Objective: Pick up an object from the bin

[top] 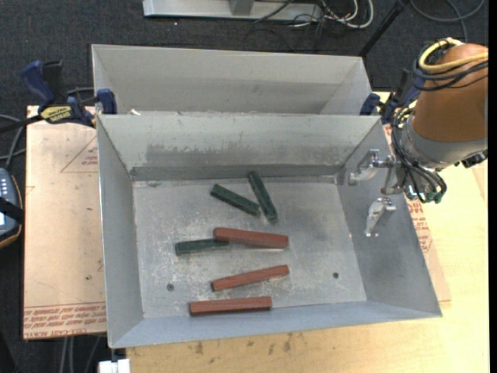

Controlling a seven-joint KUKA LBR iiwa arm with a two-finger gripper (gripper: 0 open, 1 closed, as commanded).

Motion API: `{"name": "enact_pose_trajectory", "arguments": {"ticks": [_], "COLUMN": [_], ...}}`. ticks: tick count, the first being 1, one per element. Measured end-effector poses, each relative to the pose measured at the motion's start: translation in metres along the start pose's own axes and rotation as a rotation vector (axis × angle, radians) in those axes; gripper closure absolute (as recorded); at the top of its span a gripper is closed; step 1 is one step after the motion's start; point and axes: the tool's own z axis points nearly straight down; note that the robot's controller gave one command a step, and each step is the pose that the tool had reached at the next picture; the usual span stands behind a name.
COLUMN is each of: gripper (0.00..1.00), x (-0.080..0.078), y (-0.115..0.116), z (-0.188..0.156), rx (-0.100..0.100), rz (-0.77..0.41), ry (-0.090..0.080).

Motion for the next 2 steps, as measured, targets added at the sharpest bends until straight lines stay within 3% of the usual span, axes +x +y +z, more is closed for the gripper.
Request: {"name": "enact_pose_trajectory", "arguments": {"ticks": [1, 2], "gripper": [0.0, 0.0], "x": [-0.002, -0.011], "y": [0.001, 0.038], "z": [-0.005, 0.057], "rx": [0.001, 0.002], "rz": [-0.003, -0.101], "ry": [-0.008, -0.011]}}
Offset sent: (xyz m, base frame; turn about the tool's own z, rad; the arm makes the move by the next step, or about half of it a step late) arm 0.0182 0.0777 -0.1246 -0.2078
